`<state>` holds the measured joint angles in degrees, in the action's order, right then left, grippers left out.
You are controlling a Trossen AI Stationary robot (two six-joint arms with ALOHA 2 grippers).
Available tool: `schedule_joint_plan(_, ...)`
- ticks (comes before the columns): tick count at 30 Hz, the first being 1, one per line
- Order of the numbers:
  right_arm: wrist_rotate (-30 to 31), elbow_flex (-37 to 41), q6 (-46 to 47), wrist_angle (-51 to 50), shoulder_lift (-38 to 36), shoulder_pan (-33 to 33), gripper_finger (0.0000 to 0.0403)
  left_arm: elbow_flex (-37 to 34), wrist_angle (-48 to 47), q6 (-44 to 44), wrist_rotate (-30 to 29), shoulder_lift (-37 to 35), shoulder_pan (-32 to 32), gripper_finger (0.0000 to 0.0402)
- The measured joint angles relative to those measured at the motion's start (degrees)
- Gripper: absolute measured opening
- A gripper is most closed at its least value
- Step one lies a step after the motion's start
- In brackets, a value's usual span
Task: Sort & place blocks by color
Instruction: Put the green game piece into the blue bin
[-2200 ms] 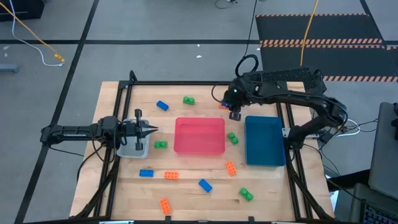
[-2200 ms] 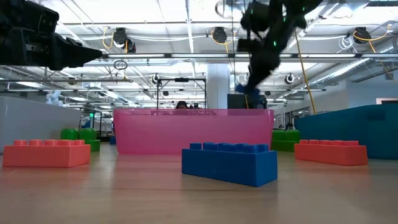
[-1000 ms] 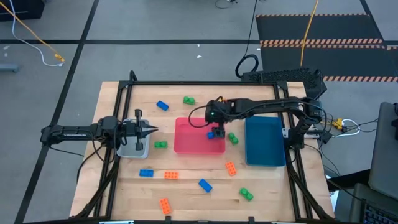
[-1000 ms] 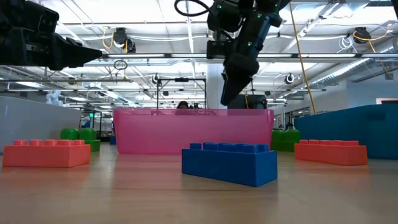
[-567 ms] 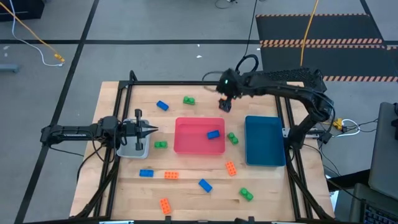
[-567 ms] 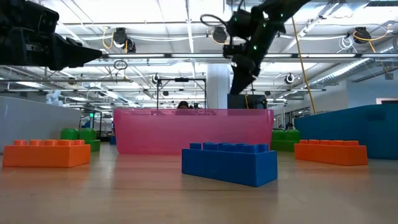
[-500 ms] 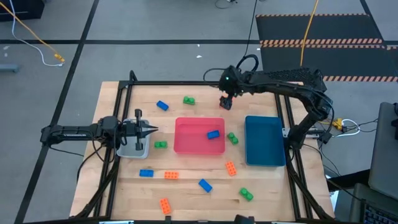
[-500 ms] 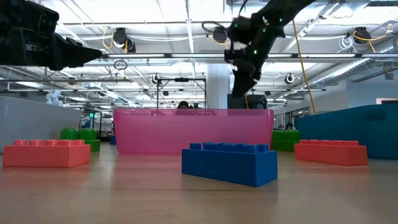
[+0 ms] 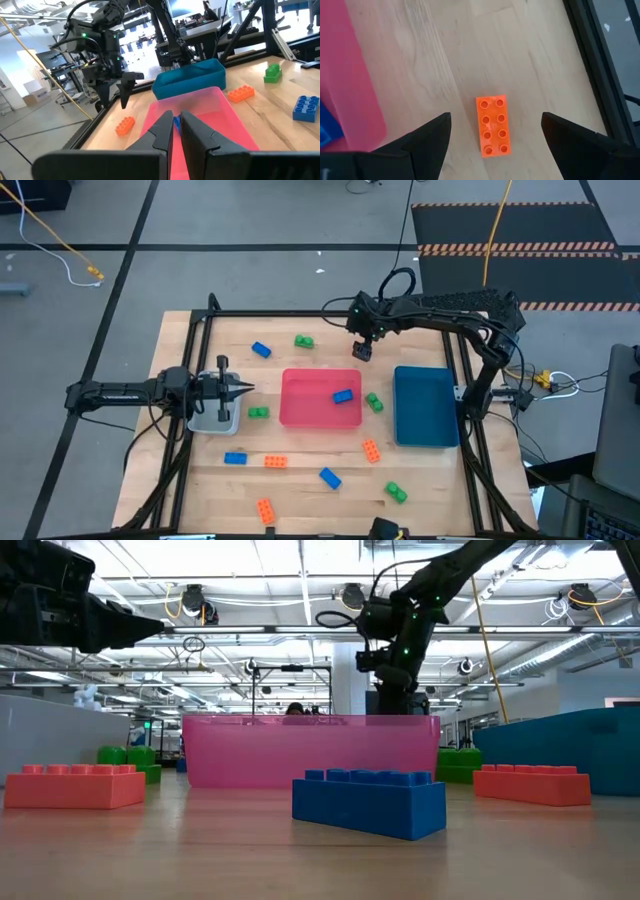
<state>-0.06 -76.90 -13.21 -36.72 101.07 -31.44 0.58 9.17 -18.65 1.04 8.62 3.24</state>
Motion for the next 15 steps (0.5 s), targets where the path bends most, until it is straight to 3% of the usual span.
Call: schedule_joint_plan(15,-0.04,-0.02,0.69,5.34,-0.23,0.02,0.0302,0.01,0.16,-0.45,0.0,-0.01,0.0,0.0037)
